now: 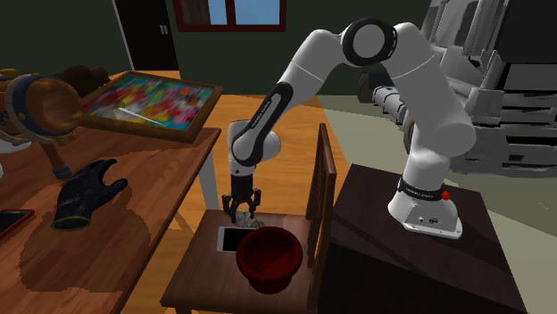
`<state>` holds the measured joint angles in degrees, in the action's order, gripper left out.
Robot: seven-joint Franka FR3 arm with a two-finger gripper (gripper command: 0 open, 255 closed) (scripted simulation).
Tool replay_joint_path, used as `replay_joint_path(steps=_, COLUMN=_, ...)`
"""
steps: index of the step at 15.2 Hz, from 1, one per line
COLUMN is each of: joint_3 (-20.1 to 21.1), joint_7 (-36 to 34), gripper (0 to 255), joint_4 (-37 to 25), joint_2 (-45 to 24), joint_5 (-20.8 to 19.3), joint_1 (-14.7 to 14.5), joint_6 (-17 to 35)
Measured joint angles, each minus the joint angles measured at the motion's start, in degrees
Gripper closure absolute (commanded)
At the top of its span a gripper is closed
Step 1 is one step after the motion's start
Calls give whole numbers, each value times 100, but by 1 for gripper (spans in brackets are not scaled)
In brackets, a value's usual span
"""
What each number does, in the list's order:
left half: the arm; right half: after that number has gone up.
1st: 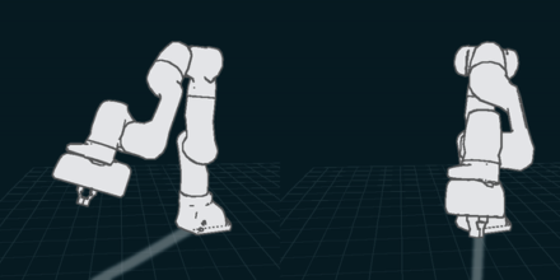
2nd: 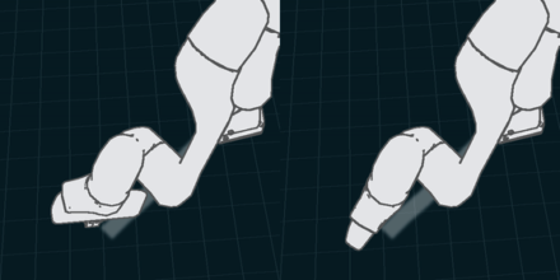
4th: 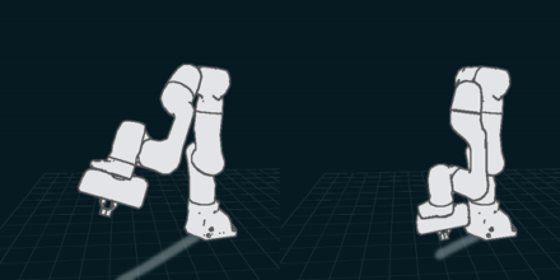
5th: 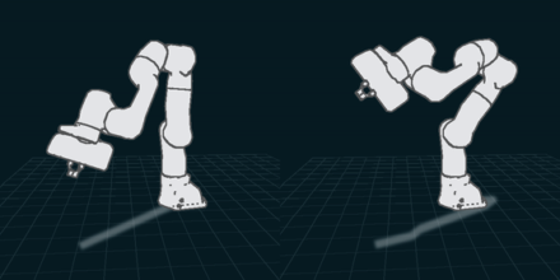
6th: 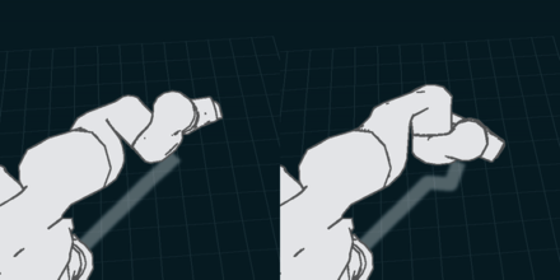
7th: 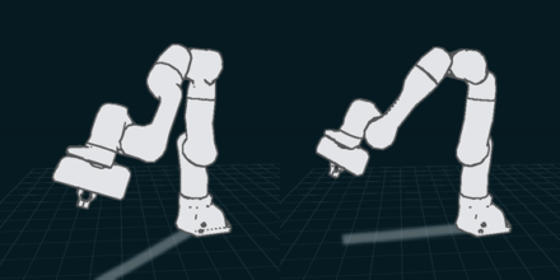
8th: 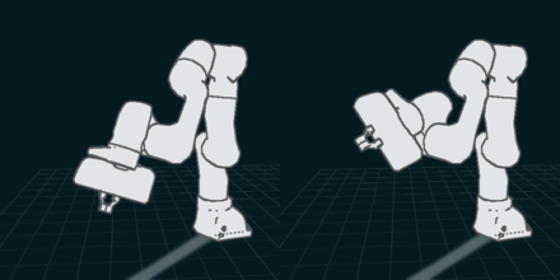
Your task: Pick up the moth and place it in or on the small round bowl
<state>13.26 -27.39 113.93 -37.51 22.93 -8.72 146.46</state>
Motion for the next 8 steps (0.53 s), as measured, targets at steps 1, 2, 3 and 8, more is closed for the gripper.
replay_joint_path(steps=1, joint_3=-5, joint_7=-32, gripper=255, joint_4=-9, joint_2=55, joint_5=-11, joint_1=-7, joint_6=-58)
replay_joint_path(steps=2, joint_3=-3, joint_7=-52, gripper=255, joint_4=23, joint_2=131, joint_5=-11, joint_1=-6, joint_6=-100)
replay_joint_path(steps=3, joint_3=-2, joint_7=-67, gripper=255, joint_4=48, joint_2=195, joint_5=-12, joint_1=-4, joint_6=-137)
replay_joint_path(steps=8, joint_3=-7, joint_7=-171, gripper=255, joint_4=111, joint_2=515, joint_5=-36, joint_1=1, joint_6=-381)
